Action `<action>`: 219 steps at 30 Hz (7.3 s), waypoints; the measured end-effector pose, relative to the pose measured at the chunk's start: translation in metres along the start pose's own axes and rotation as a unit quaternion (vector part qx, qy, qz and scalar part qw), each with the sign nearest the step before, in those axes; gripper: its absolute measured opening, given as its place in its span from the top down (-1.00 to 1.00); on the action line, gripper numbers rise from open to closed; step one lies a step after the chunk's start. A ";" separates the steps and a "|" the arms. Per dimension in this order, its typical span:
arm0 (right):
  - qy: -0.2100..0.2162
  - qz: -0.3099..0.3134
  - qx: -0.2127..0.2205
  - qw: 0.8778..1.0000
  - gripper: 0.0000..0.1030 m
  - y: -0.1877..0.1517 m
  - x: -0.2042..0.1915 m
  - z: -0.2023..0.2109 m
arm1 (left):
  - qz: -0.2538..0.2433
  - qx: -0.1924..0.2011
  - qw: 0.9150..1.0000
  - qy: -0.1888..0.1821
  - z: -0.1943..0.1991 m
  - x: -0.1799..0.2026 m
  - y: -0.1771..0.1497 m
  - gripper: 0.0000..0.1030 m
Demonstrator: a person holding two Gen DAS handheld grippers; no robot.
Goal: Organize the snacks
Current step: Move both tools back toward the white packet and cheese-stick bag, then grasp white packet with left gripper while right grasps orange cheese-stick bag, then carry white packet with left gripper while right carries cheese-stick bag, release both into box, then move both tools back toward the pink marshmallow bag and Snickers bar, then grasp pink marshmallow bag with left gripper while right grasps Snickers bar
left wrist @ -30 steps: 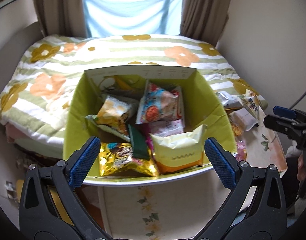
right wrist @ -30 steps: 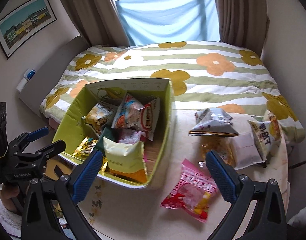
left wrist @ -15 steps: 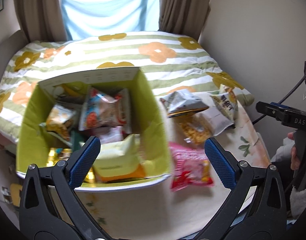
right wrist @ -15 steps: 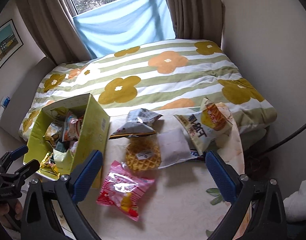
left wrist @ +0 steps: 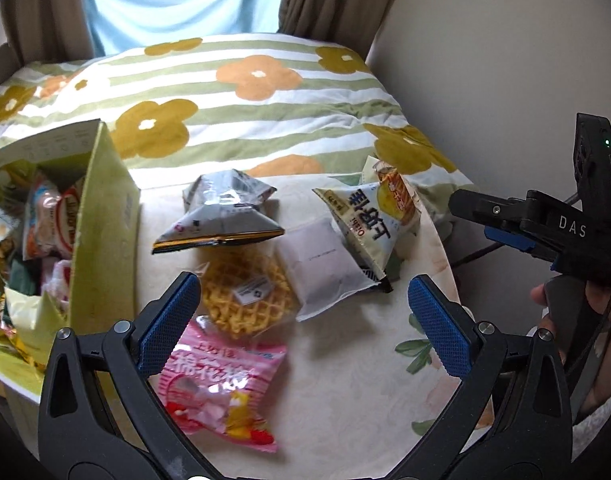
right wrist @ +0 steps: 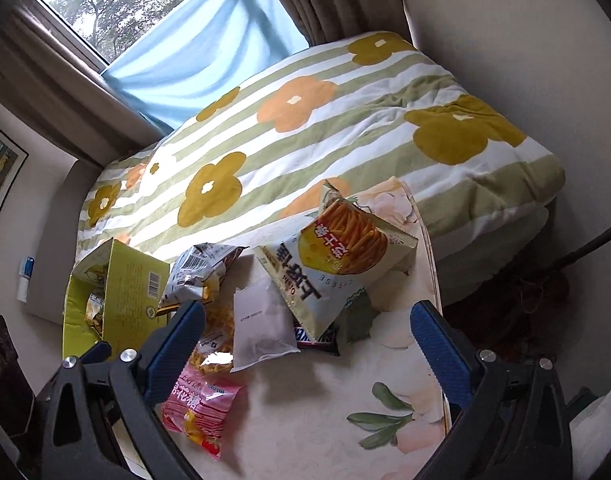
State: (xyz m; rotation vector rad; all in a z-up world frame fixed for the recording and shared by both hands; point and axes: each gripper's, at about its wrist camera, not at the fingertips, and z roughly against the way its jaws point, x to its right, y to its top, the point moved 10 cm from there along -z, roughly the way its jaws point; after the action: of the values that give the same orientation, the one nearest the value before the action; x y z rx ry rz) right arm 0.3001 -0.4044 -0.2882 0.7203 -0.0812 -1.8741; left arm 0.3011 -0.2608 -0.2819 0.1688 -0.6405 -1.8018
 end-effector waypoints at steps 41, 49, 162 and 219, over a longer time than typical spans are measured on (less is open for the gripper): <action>0.045 -0.210 -0.056 0.975 -0.99 0.027 0.032 -0.108 | 0.025 -0.113 0.993 0.028 -0.150 0.009 -0.009 -0.30; 0.018 -0.224 -0.061 0.972 -0.82 0.024 0.045 -0.123 | 0.015 -0.117 0.993 0.023 -0.145 0.012 -0.009 -0.26; -0.002 0.155 0.023 0.988 -0.94 -0.080 -0.267 -0.009 | 0.048 0.043 0.998 0.016 0.126 -0.291 -0.024 -1.00; 0.034 0.389 -0.093 0.916 -0.94 -0.082 -0.032 -0.106 | -0.076 -0.028 0.985 0.153 -0.071 -0.074 -0.115 -1.00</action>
State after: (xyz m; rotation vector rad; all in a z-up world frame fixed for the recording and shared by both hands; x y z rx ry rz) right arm 0.2947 -0.3135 -0.3920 0.5116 -0.1220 -1.0737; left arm 0.2583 -0.1945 -0.4144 0.4565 -0.3662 -1.8869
